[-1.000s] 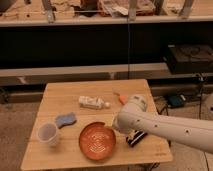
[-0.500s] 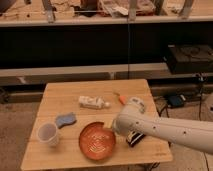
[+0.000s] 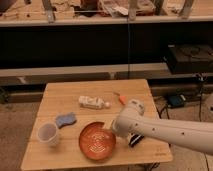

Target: Pick up the ceramic bowl

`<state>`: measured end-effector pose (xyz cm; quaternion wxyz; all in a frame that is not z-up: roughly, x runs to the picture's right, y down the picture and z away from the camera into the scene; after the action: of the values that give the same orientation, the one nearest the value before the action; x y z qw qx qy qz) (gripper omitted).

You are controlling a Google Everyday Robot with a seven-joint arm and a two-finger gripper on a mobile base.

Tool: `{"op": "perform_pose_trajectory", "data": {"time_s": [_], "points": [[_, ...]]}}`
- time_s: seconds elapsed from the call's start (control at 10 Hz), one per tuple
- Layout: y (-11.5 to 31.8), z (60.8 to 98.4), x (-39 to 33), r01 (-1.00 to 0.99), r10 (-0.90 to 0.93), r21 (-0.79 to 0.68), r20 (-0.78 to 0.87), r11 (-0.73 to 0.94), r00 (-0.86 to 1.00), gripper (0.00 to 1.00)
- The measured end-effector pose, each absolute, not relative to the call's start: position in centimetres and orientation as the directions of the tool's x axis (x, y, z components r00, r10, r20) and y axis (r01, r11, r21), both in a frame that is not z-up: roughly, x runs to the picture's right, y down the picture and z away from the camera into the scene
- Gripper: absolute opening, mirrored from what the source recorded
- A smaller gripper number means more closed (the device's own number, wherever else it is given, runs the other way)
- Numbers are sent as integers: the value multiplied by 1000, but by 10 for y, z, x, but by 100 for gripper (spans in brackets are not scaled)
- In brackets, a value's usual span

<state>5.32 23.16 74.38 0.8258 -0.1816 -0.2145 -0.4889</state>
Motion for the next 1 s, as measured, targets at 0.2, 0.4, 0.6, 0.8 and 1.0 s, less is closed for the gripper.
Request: {"op": "perform_pose_trajectory", "data": {"time_s": [0.2,0.4,0.6,0.8,1.0], "points": [[235,746,51,883,-727,-89,533,460,433,80],[238,747,48,883,-726,-86,534,462,433,80],[241,748,48,881,-725,-87,534,465,436,80],[243,749,46,881,-725,-86,534,464,434,80],[245,750,46,881,-726,-85,533,465,434,80]]}}
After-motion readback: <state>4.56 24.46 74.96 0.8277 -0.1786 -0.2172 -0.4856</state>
